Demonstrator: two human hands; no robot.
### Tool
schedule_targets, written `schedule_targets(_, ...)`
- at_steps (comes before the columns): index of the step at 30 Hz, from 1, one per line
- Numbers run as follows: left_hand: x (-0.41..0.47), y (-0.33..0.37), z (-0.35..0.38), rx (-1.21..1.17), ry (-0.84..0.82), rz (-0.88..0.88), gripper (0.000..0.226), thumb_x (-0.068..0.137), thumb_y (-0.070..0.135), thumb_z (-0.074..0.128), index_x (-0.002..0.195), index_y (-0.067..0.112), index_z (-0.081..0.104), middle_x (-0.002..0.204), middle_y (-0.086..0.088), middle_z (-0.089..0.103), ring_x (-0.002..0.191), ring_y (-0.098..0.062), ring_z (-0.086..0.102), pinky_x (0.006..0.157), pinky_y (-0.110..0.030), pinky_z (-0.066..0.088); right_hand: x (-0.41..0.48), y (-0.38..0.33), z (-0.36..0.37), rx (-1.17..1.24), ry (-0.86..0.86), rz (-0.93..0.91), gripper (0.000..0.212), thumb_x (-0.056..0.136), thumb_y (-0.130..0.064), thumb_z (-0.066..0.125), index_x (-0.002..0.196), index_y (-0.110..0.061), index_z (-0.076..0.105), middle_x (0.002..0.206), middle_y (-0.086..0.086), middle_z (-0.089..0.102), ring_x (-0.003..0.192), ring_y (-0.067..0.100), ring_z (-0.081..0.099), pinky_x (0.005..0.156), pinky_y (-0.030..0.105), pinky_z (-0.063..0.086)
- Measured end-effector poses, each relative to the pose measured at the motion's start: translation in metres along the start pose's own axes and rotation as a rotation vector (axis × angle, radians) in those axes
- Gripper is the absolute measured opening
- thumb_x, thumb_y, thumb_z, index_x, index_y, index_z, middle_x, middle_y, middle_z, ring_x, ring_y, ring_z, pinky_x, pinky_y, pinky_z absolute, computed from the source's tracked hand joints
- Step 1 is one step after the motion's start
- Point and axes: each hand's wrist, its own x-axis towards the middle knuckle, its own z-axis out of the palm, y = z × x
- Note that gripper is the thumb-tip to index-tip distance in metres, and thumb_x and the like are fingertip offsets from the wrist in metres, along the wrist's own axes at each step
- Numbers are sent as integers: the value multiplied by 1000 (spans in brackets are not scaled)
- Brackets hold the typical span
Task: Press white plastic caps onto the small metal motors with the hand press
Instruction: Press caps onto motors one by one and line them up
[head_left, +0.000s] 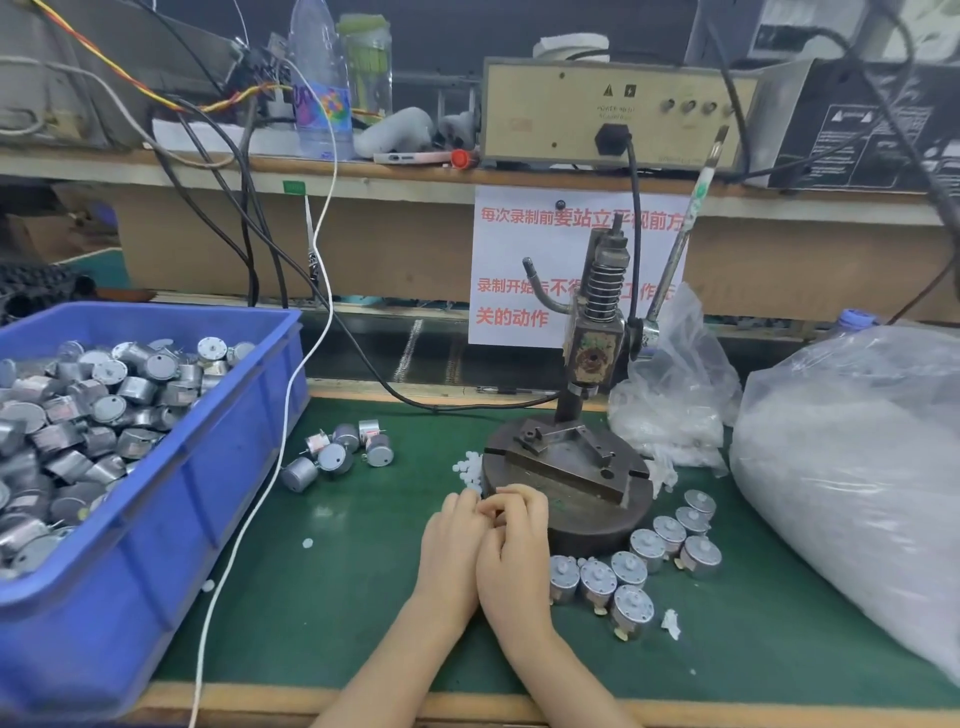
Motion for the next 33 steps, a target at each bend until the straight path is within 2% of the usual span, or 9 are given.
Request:
schedule_targets(4, 1, 2, -2, 23, -39, 23, 25, 95, 22, 34, 114, 17, 50, 113, -3, 43, 109, -22, 39, 81, -28, 35, 0, 1, 0, -11, 8, 1, 33, 71, 19, 38, 87, -2, 57, 111, -4, 40, 94, 5, 50, 80, 6, 34)
schedule_targets(8, -1, -5, -6, 9, -27, -28, 23, 95, 21, 36, 112, 16, 51, 113, -2, 44, 109, -20, 41, 83, -27, 37, 1, 0, -1, -35, -19, -30, 32, 74, 16, 43, 85, -12, 54, 112, -3, 40, 91, -1, 49, 78, 6, 34)
schedule_targets(10, -4, -11, -10, -62, 5, -117, 21, 95, 22, 38, 107, 14, 54, 110, -2, 47, 106, -19, 45, 81, -28, 39, 2, 3, -1, -52, -17, -54, 29, 75, 15, 46, 86, -10, 55, 111, -3, 41, 90, 1, 50, 78, 8, 35)
schedule_targets(13, -13, -29, -20, -188, 66, -240, 18, 92, 27, 44, 90, 15, 57, 99, 2, 49, 97, -17, 51, 72, -27, 40, 5, 7, 1, -43, -47, -40, 31, 76, 16, 45, 92, -8, 58, 109, -2, 43, 90, 14, 53, 80, 19, 39)
schedule_targets(16, -29, -57, -31, -334, 93, -335, 17, 85, 24, 53, 69, 21, 49, 83, 6, 47, 81, -16, 53, 69, -27, 40, 11, 4, 1, -56, -110, -14, 31, 79, 12, 44, 96, -10, 57, 106, -3, 44, 85, 14, 53, 77, 18, 37)
schedule_targets(20, -50, -82, -32, -461, 109, -312, 28, 80, 11, 61, 60, 23, 45, 74, 8, 43, 63, -8, 46, 62, -18, 31, 23, -5, 19, -149, -257, -34, 27, 83, 6, 43, 103, -7, 56, 109, 4, 47, 79, 11, 45, 76, 22, 35)
schedule_targets(24, -51, -86, -28, -494, 114, -256, 22, 77, 10, 64, 63, 21, 50, 72, 9, 44, 61, -6, 43, 60, -17, 29, 49, -17, 55, -250, -397, -51, 29, 90, -7, 44, 117, -9, 51, 121, 7, 46, 93, 18, 49, 78, 25, 34)
schedule_targets(28, -51, -90, -26, -528, 119, -244, 11, 77, 13, 66, 69, 16, 60, 73, 10, 45, 61, -4, 43, 63, -23, 35, 79, -28, 96, -451, -479, 70, 42, 91, -28, 50, 127, -8, 42, 128, 15, 43, 115, 34, 45, 93, 39, 36)
schedule_targets(33, -51, -91, -25, -524, 108, -240, 6, 78, 18, 66, 74, 15, 63, 76, 11, 45, 66, -6, 43, 62, -21, 33, 93, -27, 125, -642, -576, 38, 48, 89, -36, 54, 132, -17, 40, 130, 13, 41, 121, 32, 38, 97, 40, 34)
